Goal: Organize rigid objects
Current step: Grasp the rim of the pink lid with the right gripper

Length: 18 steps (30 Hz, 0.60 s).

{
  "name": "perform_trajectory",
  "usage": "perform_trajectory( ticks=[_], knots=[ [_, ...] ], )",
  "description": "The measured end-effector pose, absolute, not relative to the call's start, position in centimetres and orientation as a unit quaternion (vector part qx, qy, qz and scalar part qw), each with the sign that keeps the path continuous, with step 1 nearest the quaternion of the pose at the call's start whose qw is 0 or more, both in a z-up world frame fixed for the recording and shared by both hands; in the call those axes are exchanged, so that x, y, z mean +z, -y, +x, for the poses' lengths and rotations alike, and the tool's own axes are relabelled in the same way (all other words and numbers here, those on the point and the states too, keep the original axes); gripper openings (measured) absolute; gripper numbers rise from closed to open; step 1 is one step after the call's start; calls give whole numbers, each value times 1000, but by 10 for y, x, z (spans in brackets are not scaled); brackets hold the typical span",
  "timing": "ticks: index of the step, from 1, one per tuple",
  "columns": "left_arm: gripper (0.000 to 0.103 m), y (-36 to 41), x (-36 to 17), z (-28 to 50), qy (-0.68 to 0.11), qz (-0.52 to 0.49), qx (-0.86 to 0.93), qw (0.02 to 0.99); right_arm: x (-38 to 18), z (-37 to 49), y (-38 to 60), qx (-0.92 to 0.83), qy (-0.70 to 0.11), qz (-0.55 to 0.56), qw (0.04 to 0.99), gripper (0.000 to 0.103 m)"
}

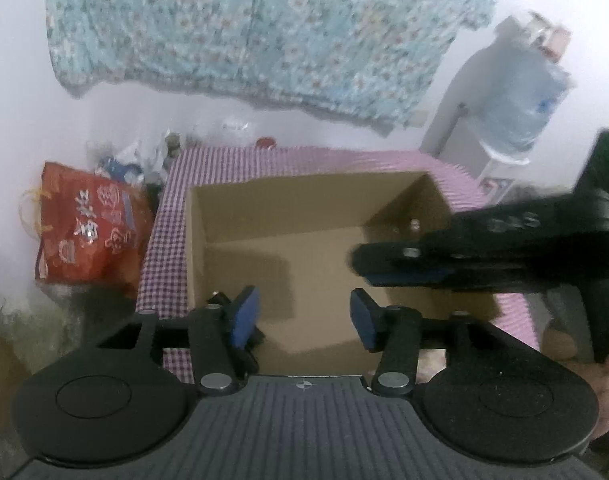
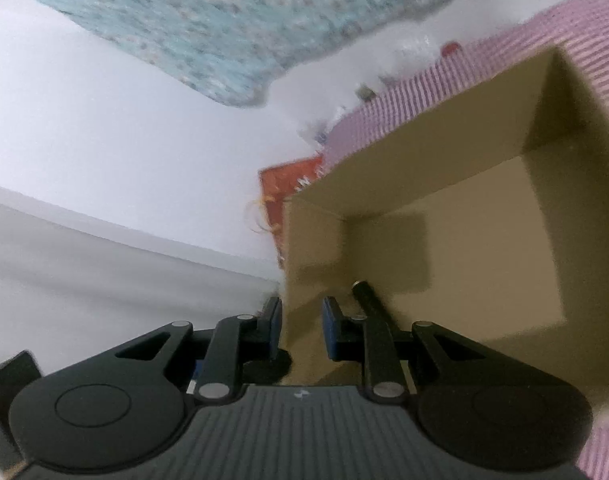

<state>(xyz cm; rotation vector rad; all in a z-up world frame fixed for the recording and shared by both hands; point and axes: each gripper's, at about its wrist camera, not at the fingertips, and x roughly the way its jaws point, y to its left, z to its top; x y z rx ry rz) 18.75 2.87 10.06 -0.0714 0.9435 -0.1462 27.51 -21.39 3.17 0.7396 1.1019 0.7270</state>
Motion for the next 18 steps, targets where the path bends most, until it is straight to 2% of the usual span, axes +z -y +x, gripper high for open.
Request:
perform_trajectory(
  ticks=[2, 5, 7, 12, 18],
  knots=[
    [58, -25, 110, 166, -442, -29, -77, 894, 42, 249, 236, 336, -478, 341, 736, 24],
    [66, -13, 113, 133, -431, -10, -80, 899, 45, 209, 263, 334, -455, 344, 750, 34],
    [70, -5, 108, 114, -431, 2, -85, 898, 38, 186, 274, 324, -448, 345, 758, 36],
    [73, 13, 71, 83, -466, 9, -112, 878, 0, 134, 296, 287, -464, 347, 763, 36],
    [73, 31, 4, 71, -543, 11, -130, 830, -52, 103, 291, 235, -503, 319, 768, 36]
  ],
)
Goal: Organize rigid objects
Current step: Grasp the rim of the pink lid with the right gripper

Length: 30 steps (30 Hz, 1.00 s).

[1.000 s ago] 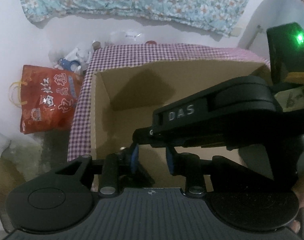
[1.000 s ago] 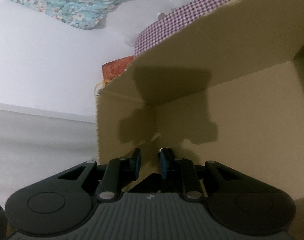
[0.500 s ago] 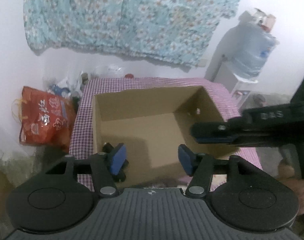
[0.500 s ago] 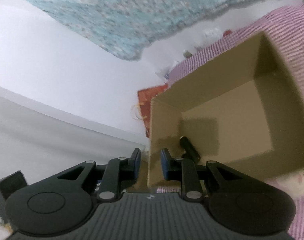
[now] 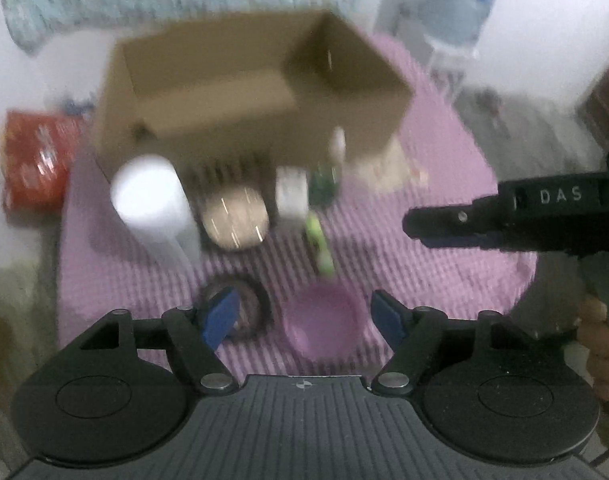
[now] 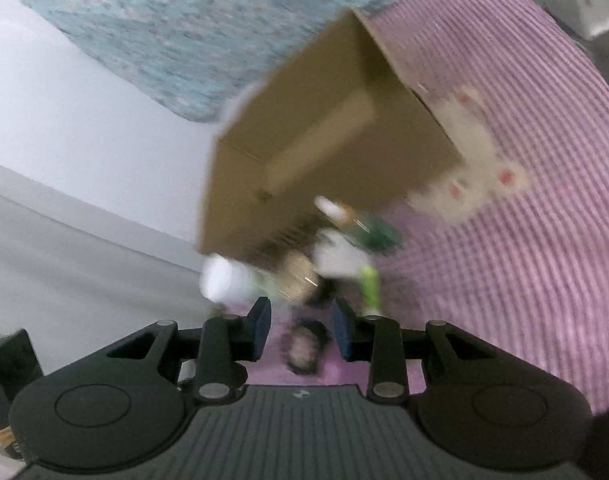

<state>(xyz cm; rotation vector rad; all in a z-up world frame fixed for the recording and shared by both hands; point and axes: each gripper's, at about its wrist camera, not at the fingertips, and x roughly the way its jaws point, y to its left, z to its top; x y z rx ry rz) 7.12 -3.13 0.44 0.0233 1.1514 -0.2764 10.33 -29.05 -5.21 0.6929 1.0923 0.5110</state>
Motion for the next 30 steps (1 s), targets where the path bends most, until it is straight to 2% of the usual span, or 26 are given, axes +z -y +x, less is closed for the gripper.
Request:
perform_trajectory(
  ticks=[5, 11, 15, 22, 30],
  knots=[
    [73, 42, -39, 75, -585, 27, -139, 799, -87, 94, 278, 223, -534, 304, 757, 36],
    [73, 47, -63, 76, -597, 34, -143, 789, -104, 88, 259, 225, -548, 270, 759, 36],
    [73, 54, -73, 73, -599, 42, -147, 786, -112, 90, 253, 225, -556, 251, 759, 36],
    [71, 62, -80, 73, -598, 36, -164, 784, -126, 97, 250, 226, -565, 250, 753, 28],
    [71, 79, -80, 76, -590, 44, -197, 781, -122, 95, 275, 210, -563, 260, 756, 27]
  ],
)
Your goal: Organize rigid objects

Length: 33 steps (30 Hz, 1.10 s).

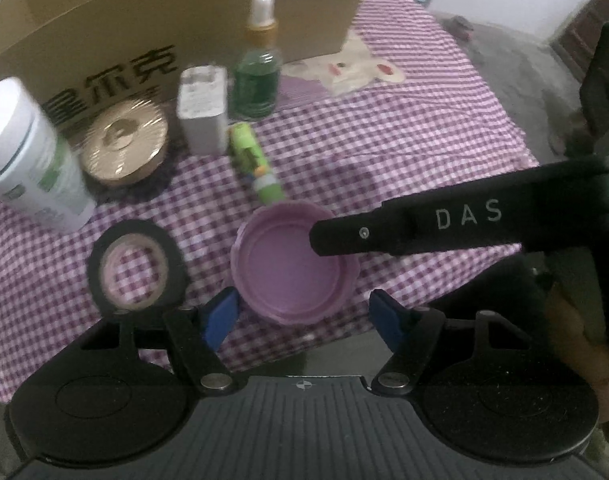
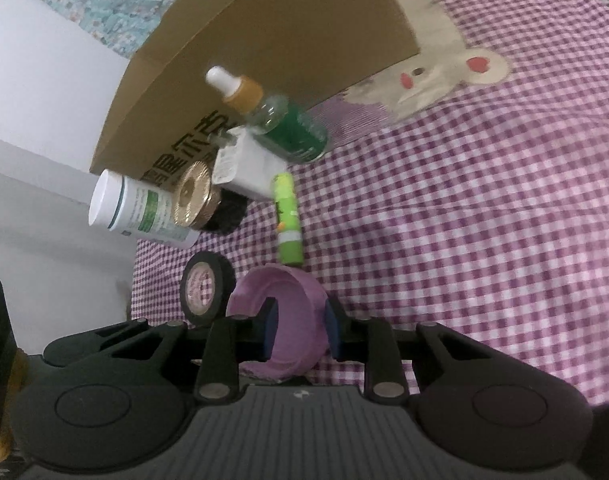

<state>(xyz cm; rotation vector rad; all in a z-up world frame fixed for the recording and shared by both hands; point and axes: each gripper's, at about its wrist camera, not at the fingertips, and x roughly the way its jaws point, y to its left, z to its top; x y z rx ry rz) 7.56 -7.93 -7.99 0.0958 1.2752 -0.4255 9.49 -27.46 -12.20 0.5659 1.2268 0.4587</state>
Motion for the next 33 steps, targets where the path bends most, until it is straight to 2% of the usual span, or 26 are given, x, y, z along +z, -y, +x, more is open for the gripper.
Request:
perform_trajectory(
  ticks=[10, 17, 33],
  knots=[
    [66, 100, -83, 77, -588, 89, -207, 777, -124, 95, 294, 196, -562, 260, 760, 27],
    [67, 107, -84, 78, -583, 119, -203, 778, -128, 94, 291, 193, -564, 256, 761, 27],
    [66, 116, -80, 80, -577, 110, -215, 780, -128, 94, 297, 189, -558, 269, 762, 27]
  ],
)
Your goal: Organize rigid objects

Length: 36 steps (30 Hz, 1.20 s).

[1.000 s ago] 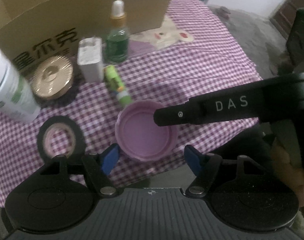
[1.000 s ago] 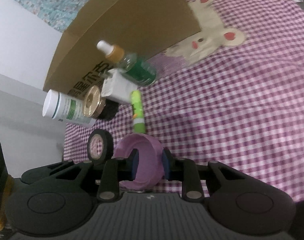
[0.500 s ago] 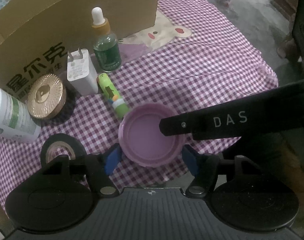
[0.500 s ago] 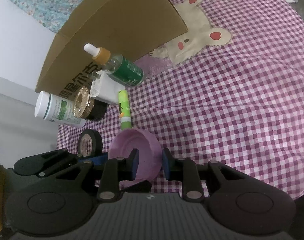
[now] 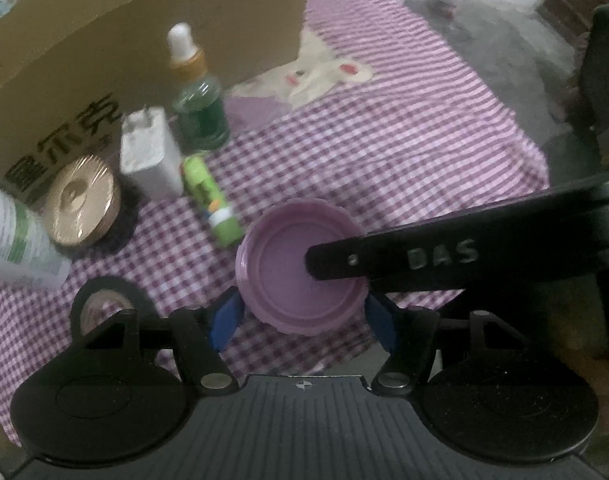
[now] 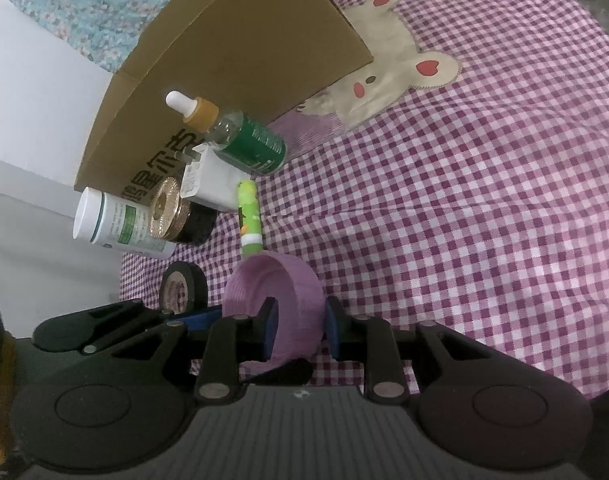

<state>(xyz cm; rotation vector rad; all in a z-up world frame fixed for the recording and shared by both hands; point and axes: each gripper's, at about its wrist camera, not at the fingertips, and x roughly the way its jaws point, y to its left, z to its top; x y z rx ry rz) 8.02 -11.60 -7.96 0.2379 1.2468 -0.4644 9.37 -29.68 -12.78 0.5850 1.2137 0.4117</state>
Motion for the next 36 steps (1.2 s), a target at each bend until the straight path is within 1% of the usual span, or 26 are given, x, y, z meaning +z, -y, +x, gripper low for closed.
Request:
perform_trajectory(
  ticks=[5, 13, 20, 27, 30, 36],
  knots=[
    [66, 134, -79, 87, -566, 125, -229, 782, -125, 99, 313, 171, -550, 272, 771, 27],
    [65, 145, -77, 99, -558, 108, -245, 786, -119, 115, 341, 141, -531, 270, 791, 27],
    [68, 115, -52, 96, -540, 81, -233, 805, -112, 119, 354, 133, -514, 291, 796, 28],
    [67, 75, -38, 92, -529, 54, -194, 824, -81, 114, 356, 144, -477, 290, 817, 29],
    [65, 70, -43, 95, -530, 54, -177, 827, -75, 121, 341, 173, -481, 286, 811, 29],
    [55, 72, -59, 110, -541, 44, -166, 823, -87, 145, 299, 216, -520, 268, 782, 29]
  ],
)
